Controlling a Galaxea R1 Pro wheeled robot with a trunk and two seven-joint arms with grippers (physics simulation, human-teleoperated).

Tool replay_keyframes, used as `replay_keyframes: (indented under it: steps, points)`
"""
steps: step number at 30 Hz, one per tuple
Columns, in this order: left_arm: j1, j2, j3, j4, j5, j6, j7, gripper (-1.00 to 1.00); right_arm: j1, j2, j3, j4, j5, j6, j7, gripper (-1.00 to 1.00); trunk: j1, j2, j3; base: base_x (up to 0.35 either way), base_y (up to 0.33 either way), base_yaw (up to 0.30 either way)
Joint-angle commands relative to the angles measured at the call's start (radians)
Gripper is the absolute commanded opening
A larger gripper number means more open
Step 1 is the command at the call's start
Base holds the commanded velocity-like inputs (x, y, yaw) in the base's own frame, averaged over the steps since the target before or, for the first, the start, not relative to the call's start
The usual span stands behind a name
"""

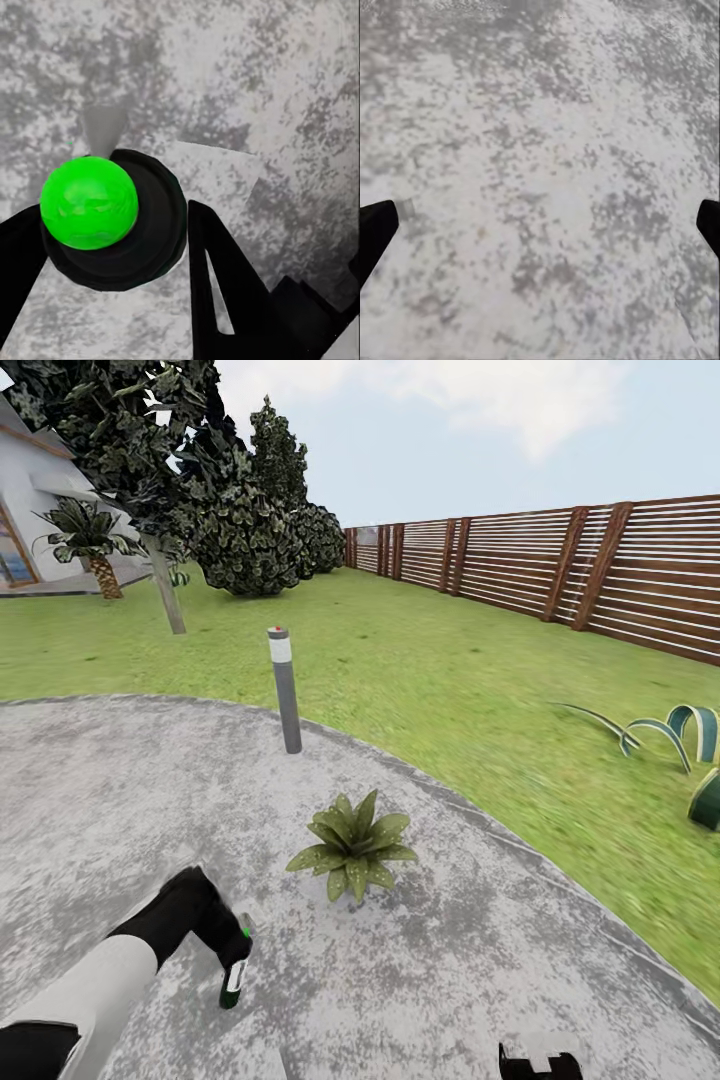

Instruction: Pick up the pesticide atomizer in the garden and spray insectifuge to fully cover both potted plants in the garden.

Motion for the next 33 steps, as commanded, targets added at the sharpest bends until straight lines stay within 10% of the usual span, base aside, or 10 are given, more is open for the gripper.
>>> replay_keyframes:
  steps: [1,5,12,20,27,28,33]
  points:
    - [0.018,0.001,0.026,0.001,0.008,-0.066,0.018,-1.00,-0.001,0.000,-0.003,-0.025,0.075,-0.001,0.019,1.00,0.000,0.000,-0.001,0.000,0.000,0.000]
    - [0.070,0.001,0.090,0.005,0.015,-0.294,0.038,-1.00,-0.001,0.000,-0.005,-0.143,0.219,0.001,0.195,1.00,0.000,0.000,-0.001,0.000,0.000,0.000]
    - [0.121,0.001,0.116,0.010,0.019,-0.588,0.039,-1.00,-0.004,0.000,-0.004,-0.348,0.251,0.003,0.582,1.00,0.000,0.000,-0.001,0.000,0.000,0.000]
    - [0.123,-0.003,0.103,0.065,0.005,-0.686,0.027,-1.00,-0.008,-0.006,-0.005,-0.485,0.413,0.005,0.836,1.00,0.000,0.000,-0.001,0.000,0.000,0.000]
    - [0.123,-0.013,0.048,0.067,0.006,-0.687,0.018,-1.00,-0.008,0.002,-0.005,-0.489,0.424,0.003,0.889,1.00,0.000,0.000,-0.001,0.000,0.000,0.000]
    - [0.123,-0.014,0.041,0.068,0.006,-0.687,0.018,-1.00,-0.009,0.005,-0.005,-0.489,0.425,0.003,0.903,-1.00,0.000,0.000,-0.001,0.000,0.000,0.000]
    - [0.123,-0.018,0.014,0.078,0.008,-0.685,0.018,-1.00,-0.009,0.030,-0.004,-0.488,0.425,0.003,0.940,-1.00,0.000,0.000,-0.001,0.000,0.000,0.000]
